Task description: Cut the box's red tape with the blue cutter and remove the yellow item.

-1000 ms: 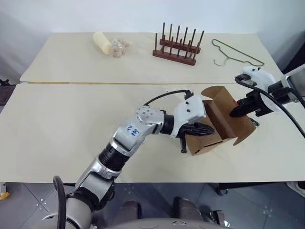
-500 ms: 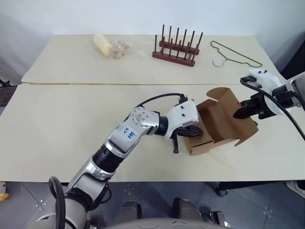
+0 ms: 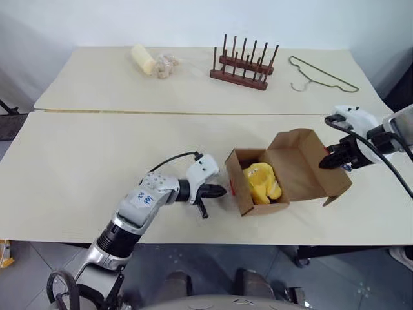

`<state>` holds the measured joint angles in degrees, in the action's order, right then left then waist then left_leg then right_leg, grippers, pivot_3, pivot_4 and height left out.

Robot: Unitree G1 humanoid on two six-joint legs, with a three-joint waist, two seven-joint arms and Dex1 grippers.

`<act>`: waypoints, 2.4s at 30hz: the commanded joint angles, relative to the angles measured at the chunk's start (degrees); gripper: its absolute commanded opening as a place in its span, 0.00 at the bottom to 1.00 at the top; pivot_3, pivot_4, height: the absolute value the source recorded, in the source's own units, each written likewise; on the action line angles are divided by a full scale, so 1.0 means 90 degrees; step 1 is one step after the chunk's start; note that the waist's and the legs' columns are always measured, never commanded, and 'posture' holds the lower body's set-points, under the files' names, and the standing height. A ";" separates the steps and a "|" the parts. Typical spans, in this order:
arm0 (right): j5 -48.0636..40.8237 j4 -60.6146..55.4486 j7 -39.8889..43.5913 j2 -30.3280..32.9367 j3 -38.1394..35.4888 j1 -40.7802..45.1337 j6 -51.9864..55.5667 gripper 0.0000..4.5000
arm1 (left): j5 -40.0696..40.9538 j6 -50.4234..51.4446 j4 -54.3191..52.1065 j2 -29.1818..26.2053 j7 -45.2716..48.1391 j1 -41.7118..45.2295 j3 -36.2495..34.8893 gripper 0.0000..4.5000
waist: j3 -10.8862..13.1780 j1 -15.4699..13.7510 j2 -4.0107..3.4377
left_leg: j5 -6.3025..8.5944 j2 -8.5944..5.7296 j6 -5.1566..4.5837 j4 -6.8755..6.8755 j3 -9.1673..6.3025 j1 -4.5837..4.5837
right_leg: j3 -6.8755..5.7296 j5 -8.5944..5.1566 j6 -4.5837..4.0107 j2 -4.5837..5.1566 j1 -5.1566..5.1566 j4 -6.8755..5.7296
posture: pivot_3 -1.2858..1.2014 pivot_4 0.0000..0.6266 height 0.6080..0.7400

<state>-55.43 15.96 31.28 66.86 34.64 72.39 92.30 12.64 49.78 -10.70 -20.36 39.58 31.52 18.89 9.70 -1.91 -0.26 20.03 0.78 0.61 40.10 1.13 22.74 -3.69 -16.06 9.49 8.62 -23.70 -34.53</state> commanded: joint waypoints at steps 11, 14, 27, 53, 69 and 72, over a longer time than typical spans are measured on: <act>-0.0890 -0.0283 -0.0782 -0.0588 -0.1443 -0.0763 0.0022 0.00 | 0.0125 0.0412 -0.0764 -0.0528 -0.0216 -0.0122 -0.0526 0.00 | 0.0000 0.0065 0.0000 | 0.0000 0.0002 0.0001 -0.0006 0.0003 0.0003 | -0.0005 0.0000 0.0000 -0.0001 -0.0002 0.0005 | 0.52 0.24 1.00; -0.1287 -0.0704 -0.0894 -0.0613 -0.2055 -0.1179 0.0022 0.00 | 0.0270 0.0350 -0.0823 -0.0615 -0.0370 -0.0470 -0.0961 0.04 | 0.0000 0.0063 0.0000 | 0.0000 0.0002 0.0001 -0.0011 0.0007 0.0001 | -0.0005 0.0000 0.0000 -0.0001 -0.0003 0.0005 | 0.52 0.24 1.00; 0.0507 -0.2133 0.2293 -0.0068 -0.5436 -0.4883 -0.4567 0.84 | 0.1054 -0.1518 -0.0944 -0.2404 0.0785 -0.3154 -0.4196 0.89 | 0.0005 0.0056 0.0008 | 0.0001 0.0007 0.0001 -0.0014 0.0021 -0.0018 | -0.0002 0.0002 0.0004 -0.0001 0.0011 0.0013 | 0.52 0.24 1.00; 0.1296 -0.4059 0.4698 -0.0763 -0.6164 -0.6643 -0.7394 0.99 | 0.2486 0.1015 -0.0666 -0.4059 0.3279 0.1017 -0.1297 1.00 | 0.0019 -0.0002 0.0045 | 0.0015 0.0013 -0.0001 0.0004 0.0045 -0.0071 | 0.0012 0.0007 -0.0003 -0.0002 0.0041 -0.0029 | 0.52 0.24 1.00; 0.0959 -0.5091 0.3732 -0.1129 -0.6459 -0.7096 -0.6933 0.99 | -0.0135 -0.0130 0.2157 -0.1103 0.3251 0.4374 0.2352 1.00 | 0.0032 0.0041 0.0065 | 0.0016 0.0013 -0.0006 -0.0003 0.0075 -0.0069 | 0.0017 0.0010 0.0003 -0.0004 0.0017 -0.0014 | 0.52 0.24 1.00; 0.0913 -0.5197 0.3592 -0.1175 -0.6518 -0.7210 -0.6907 0.99 | -0.0658 -0.0688 0.2665 -0.0950 0.3256 0.4409 0.2566 1.00 | 0.0033 0.0030 0.0067 | 0.0016 0.0013 -0.0006 -0.0003 0.0075 -0.0067 | 0.0016 0.0011 0.0003 -0.0004 0.0017 -0.0010 | 0.52 0.24 1.00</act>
<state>-45.90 -28.90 64.34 56.51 -21.44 7.70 30.22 9.55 46.27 12.10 -29.21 68.62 69.76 41.68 9.99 -1.64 0.34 20.18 0.90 0.55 40.07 1.80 22.13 -3.54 -15.97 9.52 8.59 -23.54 -34.63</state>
